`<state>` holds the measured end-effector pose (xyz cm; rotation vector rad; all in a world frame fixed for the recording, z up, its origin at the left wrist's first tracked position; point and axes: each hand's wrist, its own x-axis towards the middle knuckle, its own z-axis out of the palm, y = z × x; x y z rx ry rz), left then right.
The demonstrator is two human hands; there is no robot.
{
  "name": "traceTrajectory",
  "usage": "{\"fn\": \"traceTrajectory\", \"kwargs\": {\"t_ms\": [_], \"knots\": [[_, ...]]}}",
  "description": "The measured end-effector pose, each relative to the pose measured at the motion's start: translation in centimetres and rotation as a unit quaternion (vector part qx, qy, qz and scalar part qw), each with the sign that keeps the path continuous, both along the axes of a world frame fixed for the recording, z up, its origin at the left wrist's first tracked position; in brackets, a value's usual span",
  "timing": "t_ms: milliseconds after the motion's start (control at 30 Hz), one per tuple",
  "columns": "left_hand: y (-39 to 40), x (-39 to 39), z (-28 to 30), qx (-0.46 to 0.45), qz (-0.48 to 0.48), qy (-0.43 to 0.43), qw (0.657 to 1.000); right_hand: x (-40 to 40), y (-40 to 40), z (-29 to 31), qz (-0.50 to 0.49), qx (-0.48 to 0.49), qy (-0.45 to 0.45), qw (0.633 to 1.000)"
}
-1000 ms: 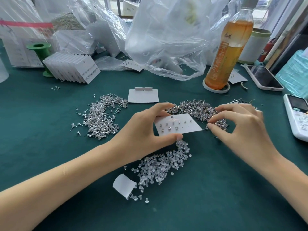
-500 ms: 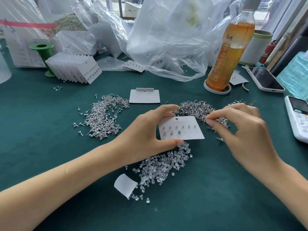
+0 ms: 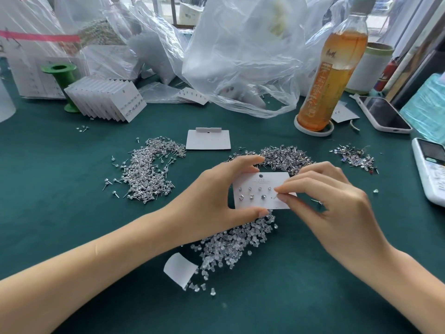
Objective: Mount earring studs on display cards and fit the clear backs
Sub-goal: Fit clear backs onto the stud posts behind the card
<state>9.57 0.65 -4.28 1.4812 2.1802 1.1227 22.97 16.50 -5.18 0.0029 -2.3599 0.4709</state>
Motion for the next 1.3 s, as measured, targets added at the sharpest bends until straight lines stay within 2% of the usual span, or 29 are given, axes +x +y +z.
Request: {"fn": "traceTrajectory", "kwargs": {"t_ms": [867, 967, 1100, 1167, 1300], "knots": [[-0.1, 0.2, 0.0, 0.013, -0.002, -0.007, 1.000, -0.2, -0.4, -0.3, 0.008, 0.034, 0.012, 0.999], [-0.1, 0.2, 0.1, 0.017, 0.005, -0.007, 1.000, 0.0, -0.6, 0.1, -0.017, -0.031, 0.008, 0.999], [-0.2, 0.1, 0.3, 0.030, 0.017, 0.001, 0.999, 0.2, -0.6, 1.1, -0.073, -0.184, 0.008, 0.980], [-0.2, 0.2, 0.4, 0.039, 0.020, 0.001, 0.999, 0.1, -0.7, 1.4, -0.083, -0.286, -0.023, 0.954], [-0.2, 0.3, 0.5, 0.057, 0.020, -0.005, 0.998, -0.3, -1.2, 2.0, -0.055, -0.455, -0.125, 0.880]]}}
